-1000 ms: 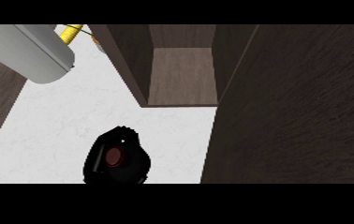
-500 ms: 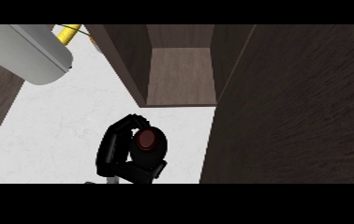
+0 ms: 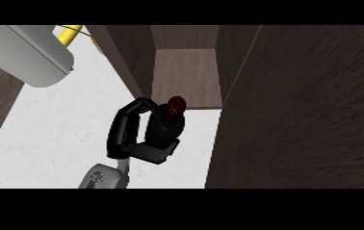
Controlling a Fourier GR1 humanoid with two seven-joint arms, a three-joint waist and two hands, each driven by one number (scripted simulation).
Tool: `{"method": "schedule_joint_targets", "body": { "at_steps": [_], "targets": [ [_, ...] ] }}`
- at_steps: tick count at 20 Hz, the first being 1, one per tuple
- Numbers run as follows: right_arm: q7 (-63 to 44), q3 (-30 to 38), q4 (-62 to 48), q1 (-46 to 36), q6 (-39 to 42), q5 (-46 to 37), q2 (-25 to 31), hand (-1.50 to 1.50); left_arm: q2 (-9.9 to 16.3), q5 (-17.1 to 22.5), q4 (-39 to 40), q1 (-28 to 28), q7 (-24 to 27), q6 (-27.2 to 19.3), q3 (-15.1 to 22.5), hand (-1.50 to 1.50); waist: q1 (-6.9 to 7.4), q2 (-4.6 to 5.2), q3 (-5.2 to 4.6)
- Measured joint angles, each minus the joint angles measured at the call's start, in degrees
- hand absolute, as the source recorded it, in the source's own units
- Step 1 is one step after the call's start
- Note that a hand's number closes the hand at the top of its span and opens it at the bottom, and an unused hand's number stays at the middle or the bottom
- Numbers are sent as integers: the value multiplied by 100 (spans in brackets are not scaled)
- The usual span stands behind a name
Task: Pick up the wine, place it into the cabinet and close the cabinet
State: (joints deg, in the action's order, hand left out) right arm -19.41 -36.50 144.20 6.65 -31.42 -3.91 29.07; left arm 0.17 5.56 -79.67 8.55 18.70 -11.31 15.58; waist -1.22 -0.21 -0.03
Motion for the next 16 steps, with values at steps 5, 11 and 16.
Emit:
{"method": "schedule_joint_targets", "body": {
  "at_steps": [5, 11, 16],
  "targets": [
    [173, 135, 10, 131, 95, 49, 134, -150, -9, 12, 536, 566, -12, -158, -76, 150, -24, 8, 0],
    [311, 240, 7, 226, 158, 115, 159, -150, -7, 175, 1315, 1270, 5, -220, -189, 150, -65, 18, 0],
    [517, 192, 0, 346, 211, 158, 147, -150, -13, 410, 1975, 1868, 78, -390, -151, 150, -96, 23, -1]
  ]
}}
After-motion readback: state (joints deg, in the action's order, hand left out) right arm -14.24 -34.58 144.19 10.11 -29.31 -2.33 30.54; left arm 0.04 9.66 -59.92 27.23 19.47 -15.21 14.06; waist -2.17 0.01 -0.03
